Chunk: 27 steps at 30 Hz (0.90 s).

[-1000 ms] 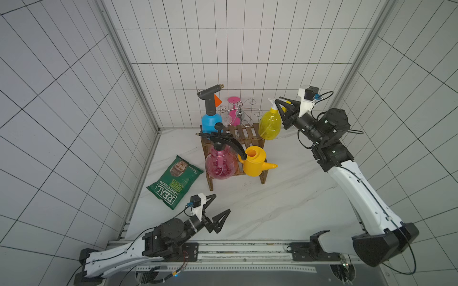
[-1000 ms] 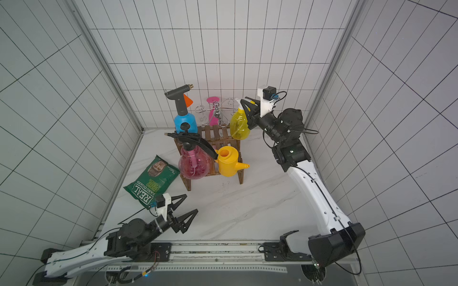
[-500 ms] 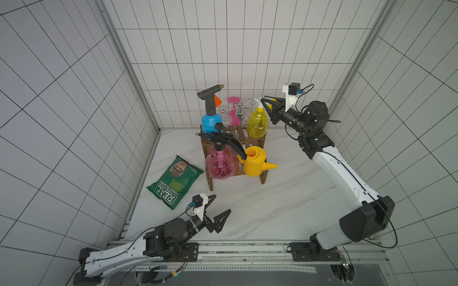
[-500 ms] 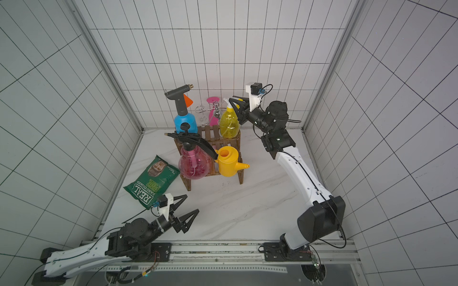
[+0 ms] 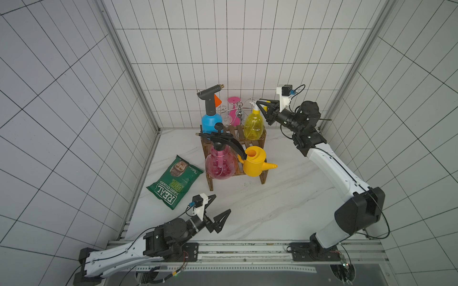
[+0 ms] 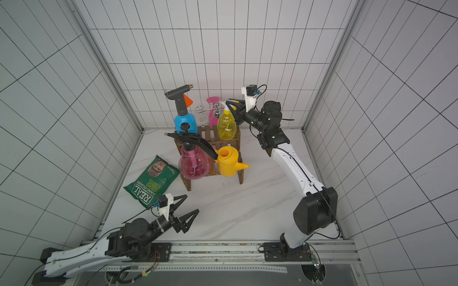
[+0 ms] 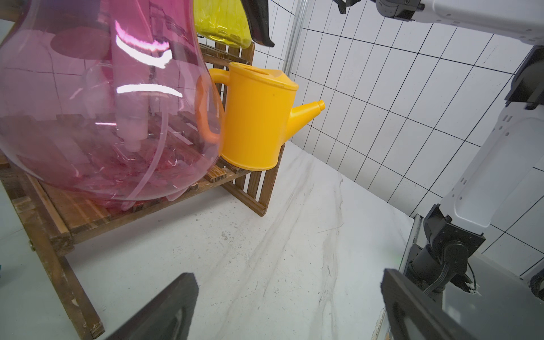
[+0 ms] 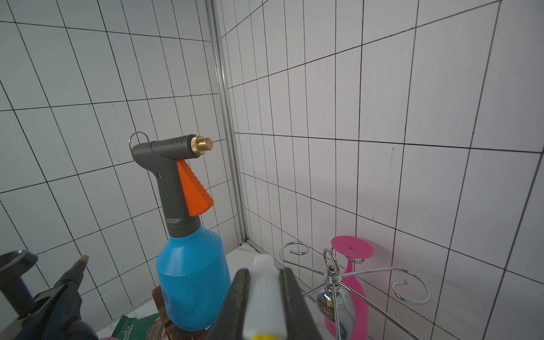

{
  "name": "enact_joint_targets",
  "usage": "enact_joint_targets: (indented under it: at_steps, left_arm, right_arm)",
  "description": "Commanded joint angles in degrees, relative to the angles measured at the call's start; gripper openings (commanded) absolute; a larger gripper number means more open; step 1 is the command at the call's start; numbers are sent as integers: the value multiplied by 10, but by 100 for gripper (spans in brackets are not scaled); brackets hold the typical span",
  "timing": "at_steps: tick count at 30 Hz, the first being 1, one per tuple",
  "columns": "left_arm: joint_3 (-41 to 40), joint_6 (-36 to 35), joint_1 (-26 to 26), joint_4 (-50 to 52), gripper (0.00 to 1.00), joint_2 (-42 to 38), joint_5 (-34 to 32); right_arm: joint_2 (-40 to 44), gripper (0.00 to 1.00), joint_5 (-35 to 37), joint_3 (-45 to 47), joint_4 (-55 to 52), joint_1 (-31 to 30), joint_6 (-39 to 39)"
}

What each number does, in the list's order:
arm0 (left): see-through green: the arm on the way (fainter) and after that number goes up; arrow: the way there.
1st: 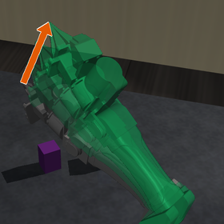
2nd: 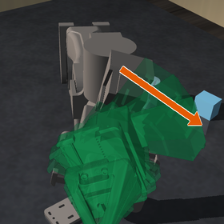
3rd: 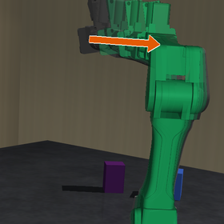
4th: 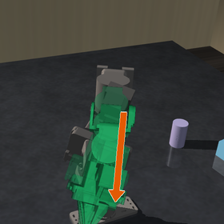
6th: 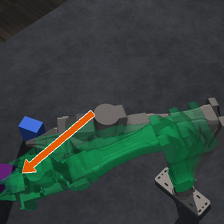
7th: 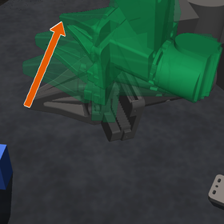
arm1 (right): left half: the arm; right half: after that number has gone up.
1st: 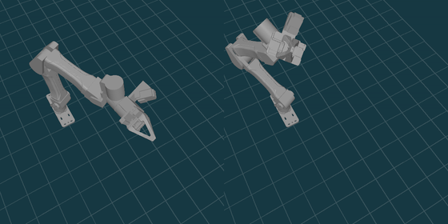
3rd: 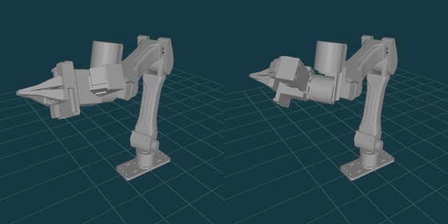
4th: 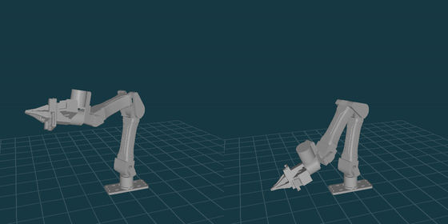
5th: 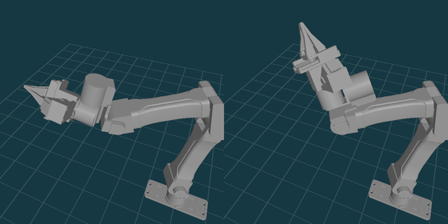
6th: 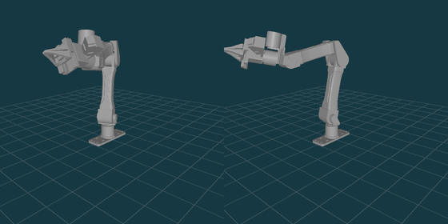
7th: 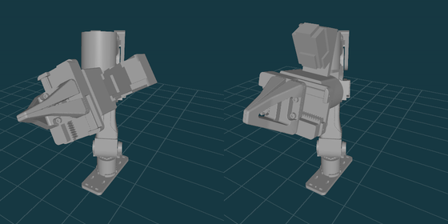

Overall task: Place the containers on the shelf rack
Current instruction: 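Place the container on the shelf.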

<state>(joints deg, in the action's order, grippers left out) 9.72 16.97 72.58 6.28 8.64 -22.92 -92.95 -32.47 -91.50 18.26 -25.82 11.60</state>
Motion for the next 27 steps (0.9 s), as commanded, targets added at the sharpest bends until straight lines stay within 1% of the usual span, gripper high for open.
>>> enact_joint_targets:
  at_steps: [1,6,10,14,22,27]
  left_arm:
    - [3,-3,-3,0,99,-6,-5]
    - [3,-3,-3,0,99,-6,-5]
    - [3,-3,-3,0,99,-7,-5]
    - [2,-3,-3,0,99,-7,-5]
    - [2,-4,-3,-1,99,-8,-4]
    - [3,-4,-3,-1,99,-9,-3]
  right_arm:
    - [-11,0,-13,-27,15,2,1]
    - [-20,1,-18,-30,10,1,-13]
    - [-25,12,-16,-25,8,-6,-34]
    - [-27,18,-22,-16,11,-10,-45]
    - [-11,45,-30,23,31,-14,-54]
    - [-3,59,-28,34,31,-16,-55]
